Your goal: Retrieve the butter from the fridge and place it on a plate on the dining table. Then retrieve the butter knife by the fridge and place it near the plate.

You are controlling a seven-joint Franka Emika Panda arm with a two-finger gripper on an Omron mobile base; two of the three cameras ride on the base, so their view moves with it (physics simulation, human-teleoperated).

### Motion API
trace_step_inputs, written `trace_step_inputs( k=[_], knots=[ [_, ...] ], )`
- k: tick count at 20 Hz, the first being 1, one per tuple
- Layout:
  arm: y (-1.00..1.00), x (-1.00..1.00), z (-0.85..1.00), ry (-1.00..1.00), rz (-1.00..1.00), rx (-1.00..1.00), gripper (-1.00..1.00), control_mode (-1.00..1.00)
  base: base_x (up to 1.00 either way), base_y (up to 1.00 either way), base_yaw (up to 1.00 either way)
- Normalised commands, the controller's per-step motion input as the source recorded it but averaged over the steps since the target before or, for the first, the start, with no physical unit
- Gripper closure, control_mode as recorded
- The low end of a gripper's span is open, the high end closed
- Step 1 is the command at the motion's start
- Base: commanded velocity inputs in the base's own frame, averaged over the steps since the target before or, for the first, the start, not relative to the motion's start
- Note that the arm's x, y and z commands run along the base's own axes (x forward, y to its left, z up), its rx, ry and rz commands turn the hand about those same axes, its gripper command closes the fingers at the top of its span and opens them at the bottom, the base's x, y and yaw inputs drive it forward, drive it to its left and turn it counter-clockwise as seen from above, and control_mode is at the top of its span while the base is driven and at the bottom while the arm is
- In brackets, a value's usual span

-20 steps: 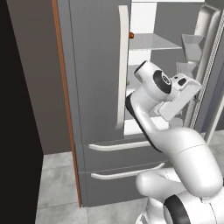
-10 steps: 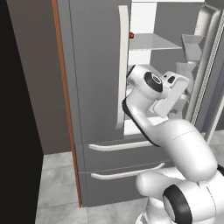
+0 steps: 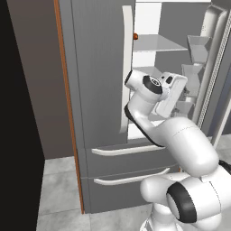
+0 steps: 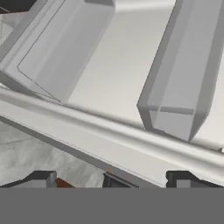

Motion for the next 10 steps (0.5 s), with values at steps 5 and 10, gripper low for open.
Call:
trace_step_inputs(
  k=[5,10],
  knots=[
    [-0.13,0.06,0.00,0.05,0.03,-0.07,-1.00,-1.00,0.00,0.00,0.00],
    [-0.44,0.00,0.00,0.18,0.00,-0.06,-1.00,-1.00,0.00,0.00,0.00]
  ],
)
